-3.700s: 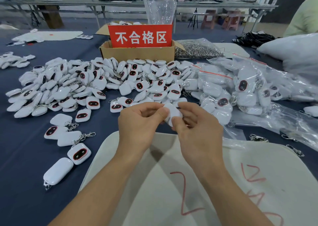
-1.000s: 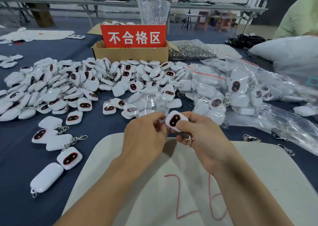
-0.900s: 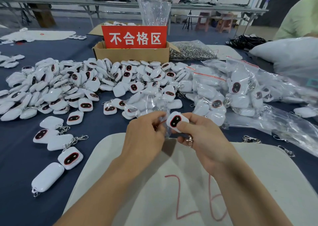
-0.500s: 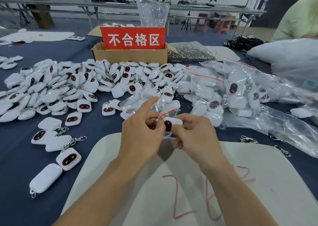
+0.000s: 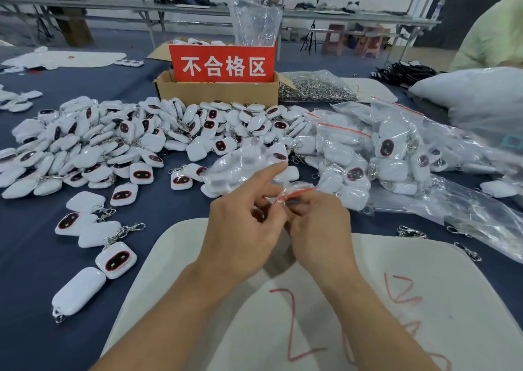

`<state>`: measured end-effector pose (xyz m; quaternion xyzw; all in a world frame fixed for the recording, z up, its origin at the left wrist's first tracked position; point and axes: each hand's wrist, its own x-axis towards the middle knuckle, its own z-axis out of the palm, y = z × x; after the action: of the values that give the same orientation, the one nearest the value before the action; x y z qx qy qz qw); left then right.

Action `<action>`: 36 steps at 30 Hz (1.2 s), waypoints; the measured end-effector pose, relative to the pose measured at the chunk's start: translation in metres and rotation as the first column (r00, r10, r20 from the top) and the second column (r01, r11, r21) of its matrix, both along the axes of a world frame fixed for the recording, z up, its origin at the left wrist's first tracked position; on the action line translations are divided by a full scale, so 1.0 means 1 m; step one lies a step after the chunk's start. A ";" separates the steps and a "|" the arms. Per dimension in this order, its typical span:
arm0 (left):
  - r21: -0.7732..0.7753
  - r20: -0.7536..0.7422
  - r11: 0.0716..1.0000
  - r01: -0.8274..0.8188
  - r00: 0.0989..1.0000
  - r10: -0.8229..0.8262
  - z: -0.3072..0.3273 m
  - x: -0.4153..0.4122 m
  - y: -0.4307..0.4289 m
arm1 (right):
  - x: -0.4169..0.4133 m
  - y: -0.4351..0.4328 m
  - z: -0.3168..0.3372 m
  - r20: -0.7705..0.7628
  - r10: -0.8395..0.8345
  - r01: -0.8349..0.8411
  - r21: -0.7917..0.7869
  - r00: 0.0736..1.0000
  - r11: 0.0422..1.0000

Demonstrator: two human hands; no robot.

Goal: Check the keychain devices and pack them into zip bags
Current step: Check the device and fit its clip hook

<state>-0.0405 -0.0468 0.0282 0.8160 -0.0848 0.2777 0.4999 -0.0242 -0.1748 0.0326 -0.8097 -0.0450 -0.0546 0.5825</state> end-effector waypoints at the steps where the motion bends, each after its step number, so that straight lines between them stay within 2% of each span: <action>1: -0.040 -0.005 0.999 -0.008 1.000 0.008 0.000 0.000 0.001 | 0.000 0.001 0.000 0.027 -0.026 0.027 -0.019 0.999 0.999; 5: -0.112 -0.006 0.978 -0.173 0.985 0.174 0.003 0.004 0.003 | -0.001 0.003 0.004 0.077 0.044 -0.041 -0.038 0.996 0.998; 7: -0.128 0.008 0.950 -0.284 0.958 0.288 0.006 0.006 0.010 | 0.001 -0.001 0.007 0.103 -0.030 0.015 0.145 0.994 0.989; 9: -0.150 0.047 0.921 -0.361 0.927 0.371 0.011 0.008 0.020 | 0.005 -0.011 0.009 0.093 -0.161 0.117 0.362 0.983 0.925; 10: -0.161 0.086 0.906 -0.392 0.909 0.409 0.015 0.009 0.026 | 0.008 -0.015 0.010 0.064 -0.210 0.165 0.418 0.976 0.893; 12: -0.196 0.182 0.880 -0.433 0.866 0.467 0.023 0.011 0.041 | 0.015 -0.022 0.006 -0.003 -0.270 0.247 0.413 0.963 0.876; 15: -0.325 0.262 0.831 -0.452 0.801 0.538 0.034 0.013 0.065 | 0.018 -0.018 -0.003 -0.049 -0.269 0.273 0.232 0.962 0.934; 18: -0.277 0.332 0.818 -0.504 0.749 0.574 0.037 0.010 0.068 | 0.017 -0.006 -0.014 0.010 -0.180 0.180 -0.074 0.984 0.981; 20: -0.103 0.344 0.865 -0.492 0.798 0.495 0.031 0.007 0.052 | 0.016 0.003 -0.022 0.028 -0.047 0.052 -0.248 0.999 0.967; 22: 0.160 0.261 0.872 -0.463 0.872 0.415 0.019 0.004 0.030 | 0.021 0.010 -0.026 0.050 0.053 -0.030 -0.382 0.997 0.924; 24: 0.383 0.143 0.801 -0.459 0.887 0.440 0.009 0.005 0.012 | 0.027 0.015 -0.025 0.144 0.179 -0.088 -0.489 0.973 0.868; 26: 0.466 0.105 0.757 -0.458 0.878 0.466 0.003 0.008 0.005 | 0.035 0.020 -0.025 0.182 0.342 -0.174 -0.595 0.922 0.785; 29: 0.501 0.052 0.799 -0.331 0.934 0.354 -0.004 0.016 0.013 | 0.041 0.024 -0.027 0.111 0.416 -0.222 -0.707 0.903 0.671; 32: 0.493 -0.095 0.847 -0.196 0.956 0.277 -0.009 0.021 0.027 | 0.043 0.028 -0.032 0.119 0.400 -0.155 -0.793 0.909 0.589; 35: 0.458 -0.130 0.873 -0.170 0.958 0.255 -0.010 0.021 0.031 | 0.038 0.028 -0.031 0.168 0.316 -0.113 -0.699 0.934 0.706; 36: 0.449 -0.123 0.875 -0.180 0.958 0.260 -0.010 0.021 0.031 | 0.036 0.029 -0.028 0.179 0.290 -0.090 -0.691 0.940 0.717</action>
<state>-0.0193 -0.0154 0.0186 0.9324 -0.0052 0.2326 0.2766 0.0117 -0.1456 0.0042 -0.9402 -0.2257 -0.0854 0.2404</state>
